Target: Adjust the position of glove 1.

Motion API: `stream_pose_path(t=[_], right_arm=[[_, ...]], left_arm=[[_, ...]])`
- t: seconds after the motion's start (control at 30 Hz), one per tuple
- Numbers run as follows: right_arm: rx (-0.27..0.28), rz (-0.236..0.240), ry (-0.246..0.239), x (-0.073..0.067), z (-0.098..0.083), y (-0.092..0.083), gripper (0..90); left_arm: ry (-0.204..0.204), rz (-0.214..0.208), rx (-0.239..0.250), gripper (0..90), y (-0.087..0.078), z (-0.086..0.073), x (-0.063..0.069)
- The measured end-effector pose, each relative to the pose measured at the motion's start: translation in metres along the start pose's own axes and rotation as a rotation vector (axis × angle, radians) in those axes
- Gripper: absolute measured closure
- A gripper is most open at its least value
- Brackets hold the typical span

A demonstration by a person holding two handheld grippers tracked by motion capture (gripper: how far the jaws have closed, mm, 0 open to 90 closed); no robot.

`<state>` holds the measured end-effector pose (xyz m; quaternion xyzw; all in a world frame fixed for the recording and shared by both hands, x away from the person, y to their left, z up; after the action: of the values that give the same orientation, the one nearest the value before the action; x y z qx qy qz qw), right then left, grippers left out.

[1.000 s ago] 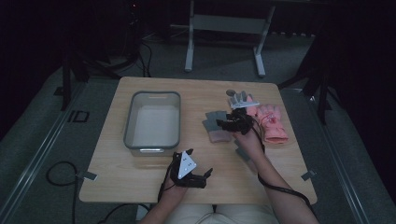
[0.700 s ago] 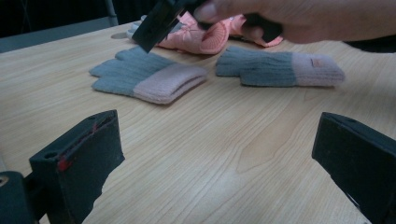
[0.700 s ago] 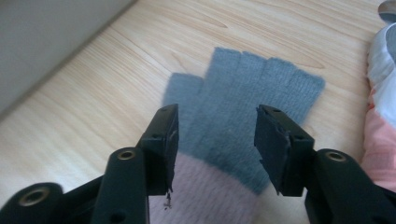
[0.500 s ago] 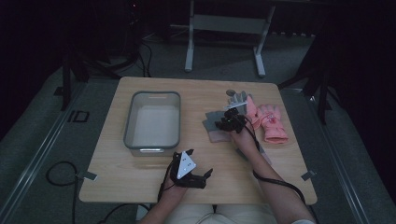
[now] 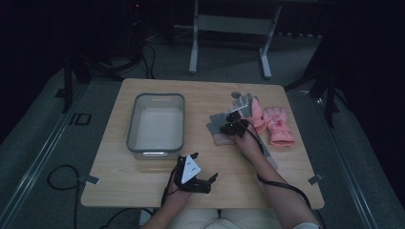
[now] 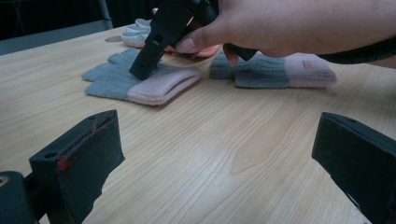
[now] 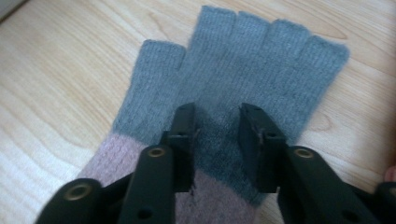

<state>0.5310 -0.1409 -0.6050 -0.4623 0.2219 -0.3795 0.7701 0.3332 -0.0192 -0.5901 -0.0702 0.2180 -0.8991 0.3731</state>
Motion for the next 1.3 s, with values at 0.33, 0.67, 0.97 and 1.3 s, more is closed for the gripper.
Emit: stream_pose_path(t=[0.33,0.67,0.97,1.3], right_arm=[[-0.013,0.044,0.118,-0.013,0.006,-0.021,85.4],[0.126,0.054,0.113,-0.055,-0.003,-0.099,85.6],[0.191,0.053,0.206,-0.077,-0.043,-0.118,85.6],[0.16,0.087,0.307,-0.084,-0.08,-0.086,85.6]], left_arm=[[0.013,0.0,0.011,1.0,-0.001,0.0,0.001],[0.009,-0.007,0.023,0.9,-0.002,0.001,0.0],[0.028,-0.007,0.023,0.9,-0.002,0.001,0.002],[0.03,-0.004,0.022,0.9,-0.002,0.001,0.001]])
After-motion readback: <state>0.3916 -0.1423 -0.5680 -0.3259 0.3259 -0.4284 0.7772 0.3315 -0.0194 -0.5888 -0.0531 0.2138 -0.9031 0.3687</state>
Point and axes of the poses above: each handheld gripper's, and its own axes: y roughly forward along the jaws, z roughly out of its top, x roughly to its right, the point moved 8 cm from there along y, roughly forward along the jaws, and after that the axes turned 9 degrees about -x, right-handed, at the moved point
